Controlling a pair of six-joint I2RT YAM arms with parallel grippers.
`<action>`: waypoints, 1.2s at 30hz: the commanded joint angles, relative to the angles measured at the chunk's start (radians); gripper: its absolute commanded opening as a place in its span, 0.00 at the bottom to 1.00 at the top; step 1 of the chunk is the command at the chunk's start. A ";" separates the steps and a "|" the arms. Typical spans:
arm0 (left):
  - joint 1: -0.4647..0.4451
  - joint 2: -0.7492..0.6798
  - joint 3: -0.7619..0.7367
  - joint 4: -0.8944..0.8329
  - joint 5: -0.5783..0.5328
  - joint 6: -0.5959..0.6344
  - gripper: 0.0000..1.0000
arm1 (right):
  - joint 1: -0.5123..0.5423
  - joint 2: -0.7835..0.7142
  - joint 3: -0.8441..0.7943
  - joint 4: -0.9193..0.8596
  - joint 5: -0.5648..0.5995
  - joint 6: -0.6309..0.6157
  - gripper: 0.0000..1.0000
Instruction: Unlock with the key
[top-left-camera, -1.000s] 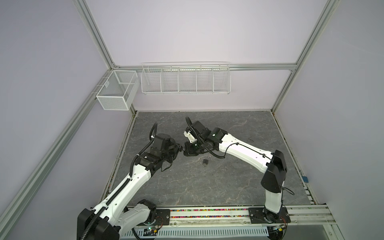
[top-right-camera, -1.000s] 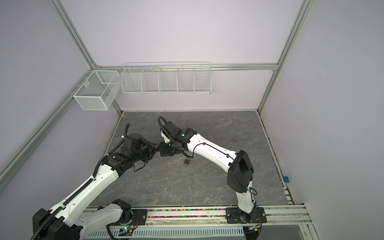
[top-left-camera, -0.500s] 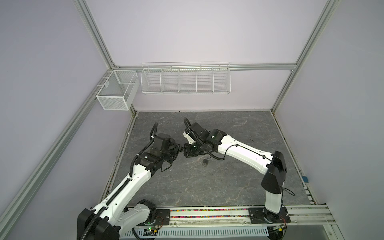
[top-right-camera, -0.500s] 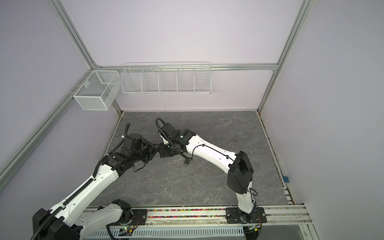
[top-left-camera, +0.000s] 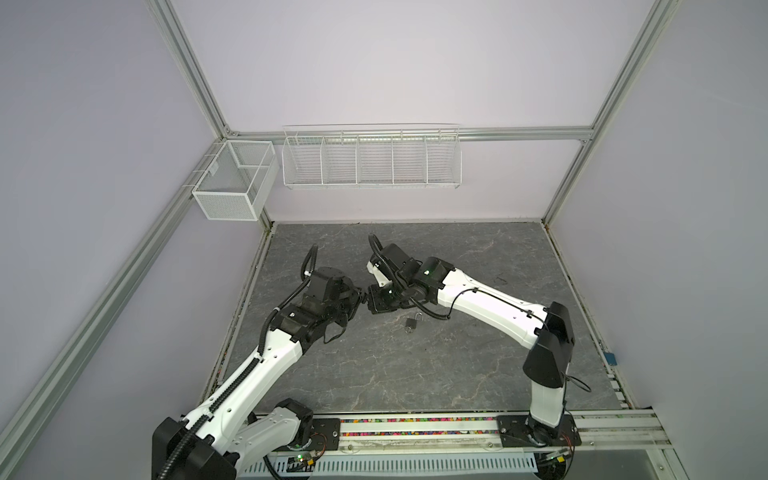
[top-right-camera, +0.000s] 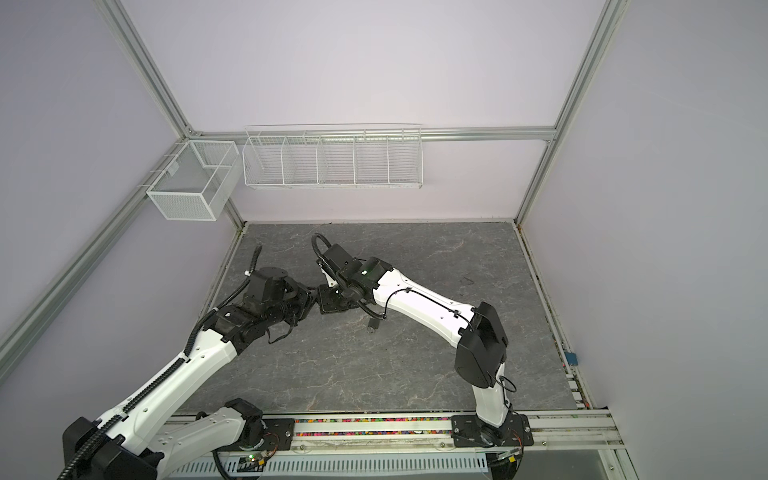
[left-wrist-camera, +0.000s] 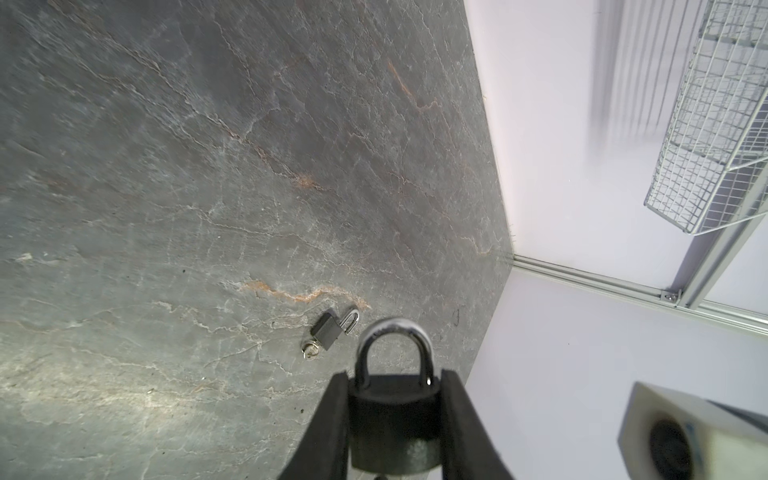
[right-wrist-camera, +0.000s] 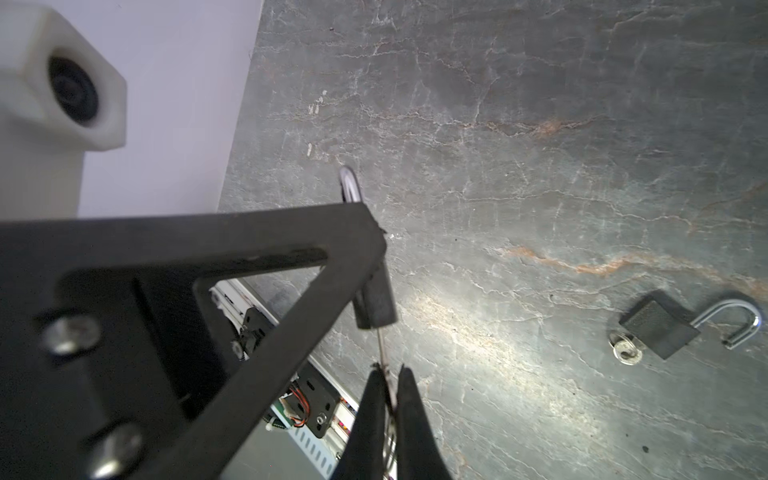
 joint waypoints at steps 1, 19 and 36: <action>-0.039 -0.009 0.017 -0.010 0.085 -0.009 0.00 | 0.060 -0.008 0.116 0.072 0.142 -0.079 0.07; -0.093 -0.053 -0.008 0.020 0.177 -0.012 0.00 | 0.041 -0.085 -0.035 0.221 0.139 -0.127 0.07; -0.086 -0.088 -0.065 0.135 0.237 0.070 0.00 | -0.051 -0.251 -0.377 0.849 -0.368 0.377 0.07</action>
